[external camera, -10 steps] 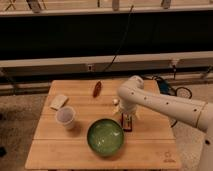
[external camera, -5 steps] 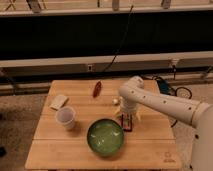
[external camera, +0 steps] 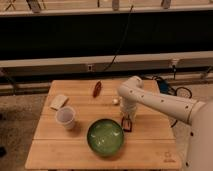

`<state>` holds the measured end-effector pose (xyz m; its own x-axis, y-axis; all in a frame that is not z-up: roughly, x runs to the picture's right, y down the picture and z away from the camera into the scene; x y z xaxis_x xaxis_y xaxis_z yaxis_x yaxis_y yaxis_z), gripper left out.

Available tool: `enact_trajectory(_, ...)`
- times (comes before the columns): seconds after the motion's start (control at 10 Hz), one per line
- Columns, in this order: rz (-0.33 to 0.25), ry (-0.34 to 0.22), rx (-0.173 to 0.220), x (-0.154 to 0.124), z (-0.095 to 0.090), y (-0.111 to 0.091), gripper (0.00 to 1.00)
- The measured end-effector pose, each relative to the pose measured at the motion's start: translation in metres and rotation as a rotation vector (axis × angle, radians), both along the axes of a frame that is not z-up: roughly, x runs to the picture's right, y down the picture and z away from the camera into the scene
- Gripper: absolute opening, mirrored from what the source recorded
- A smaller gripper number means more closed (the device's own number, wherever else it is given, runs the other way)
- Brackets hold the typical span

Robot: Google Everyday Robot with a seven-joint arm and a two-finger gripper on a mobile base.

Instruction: Place the eraser in the ceramic cup

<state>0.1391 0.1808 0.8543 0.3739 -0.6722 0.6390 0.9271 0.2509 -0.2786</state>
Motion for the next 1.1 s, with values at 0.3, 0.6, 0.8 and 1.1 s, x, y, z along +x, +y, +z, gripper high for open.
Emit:
enact_trajectory(0.3, 0.021, -0.014, 0.011, -0.001, -0.004, -0.007, 0.00)
enact_trajectory(0.6, 0.028, -0.052, 0.067, -0.008, -0.018, -0.033, 0.00)
enact_trajectory(0.8, 0.020, -0.096, 0.129, -0.021, -0.029, -0.060, 0.00)
enact_trajectory(1.1, -0.003, -0.168, 0.202, -0.048, -0.052, -0.093, 0.00)
